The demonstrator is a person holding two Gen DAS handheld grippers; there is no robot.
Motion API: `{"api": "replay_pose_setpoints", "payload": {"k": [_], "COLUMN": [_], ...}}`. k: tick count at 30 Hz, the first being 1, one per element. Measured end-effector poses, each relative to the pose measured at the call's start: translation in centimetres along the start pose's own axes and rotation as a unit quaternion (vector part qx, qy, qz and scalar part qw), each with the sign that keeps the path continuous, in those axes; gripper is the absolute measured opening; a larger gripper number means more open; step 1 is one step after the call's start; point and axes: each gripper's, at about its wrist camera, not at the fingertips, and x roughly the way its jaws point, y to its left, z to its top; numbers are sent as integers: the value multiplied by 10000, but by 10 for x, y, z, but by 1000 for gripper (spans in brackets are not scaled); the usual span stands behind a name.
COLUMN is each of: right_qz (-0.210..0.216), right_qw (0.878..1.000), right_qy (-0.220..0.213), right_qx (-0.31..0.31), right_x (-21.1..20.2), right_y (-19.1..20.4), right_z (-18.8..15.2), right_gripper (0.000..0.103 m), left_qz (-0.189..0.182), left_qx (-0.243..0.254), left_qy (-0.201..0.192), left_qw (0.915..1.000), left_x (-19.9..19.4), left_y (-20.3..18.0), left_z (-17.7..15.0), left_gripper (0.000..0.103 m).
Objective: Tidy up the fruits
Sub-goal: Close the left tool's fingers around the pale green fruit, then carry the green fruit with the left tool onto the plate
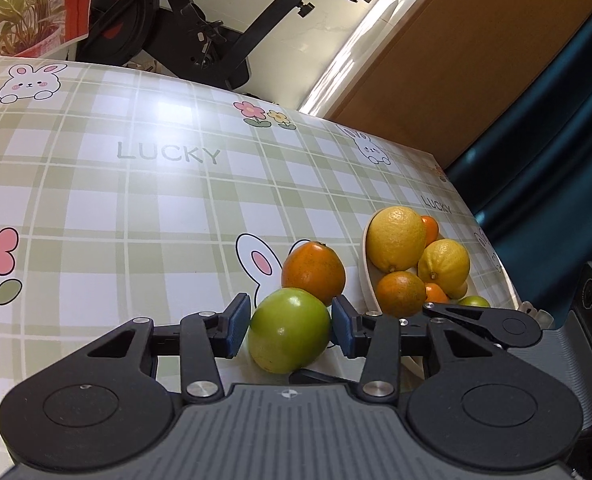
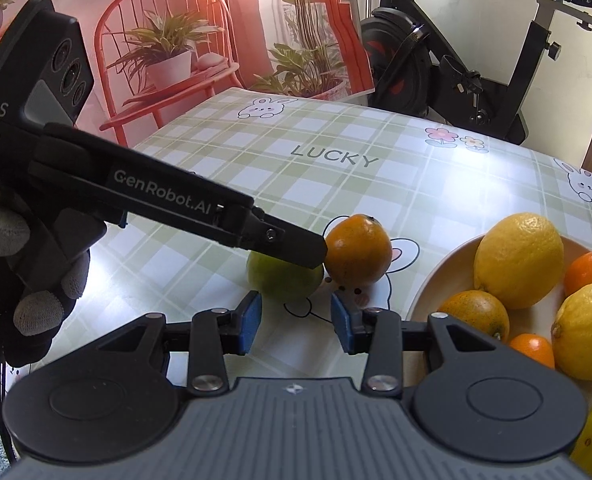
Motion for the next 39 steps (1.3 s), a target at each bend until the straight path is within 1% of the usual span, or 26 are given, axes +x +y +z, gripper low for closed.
{"api": "replay_pose_setpoints", "payload": {"k": [1, 9, 16, 22, 26, 31, 34, 39], "right_qz": [19, 94, 135, 218, 277, 293, 330, 364], "right_qw": [10000, 9999, 9997, 9995, 9992, 9991, 9990, 9987], "right_qy": [15, 96, 111, 92, 70, 95, 101, 44], "right_qx": [8, 64, 155, 221, 276, 299, 298, 361], "right_x": [0, 3, 6, 2, -4, -11, -15, -26], "right_y": [0, 2, 2, -1, -1, -2, -1, -2], "right_z": [-1, -5, -6, -10, -19, -24, -28, -38], "right_gripper": [44, 45, 52, 51, 52, 52, 47, 47], "left_qz": [-2, -7, -83, -53, -11, 90, 94, 173], "left_qx": [36, 144, 302, 371, 445, 467, 413, 524], "left_qy": [18, 90, 167, 148, 156, 135, 155, 105], "left_qw": [10000, 9999, 9994, 9992, 9989, 9988, 9990, 9984], "left_x": [-1, -5, -4, -10, -12, -13, -14, -17], "left_y": [-1, -2, -13, -21, -28, -37, -40, -55], "left_z": [0, -3, -10, -22, -27, -33, -37, -43], "left_gripper": [46, 46, 46, 46, 46, 46, 46, 46]}}
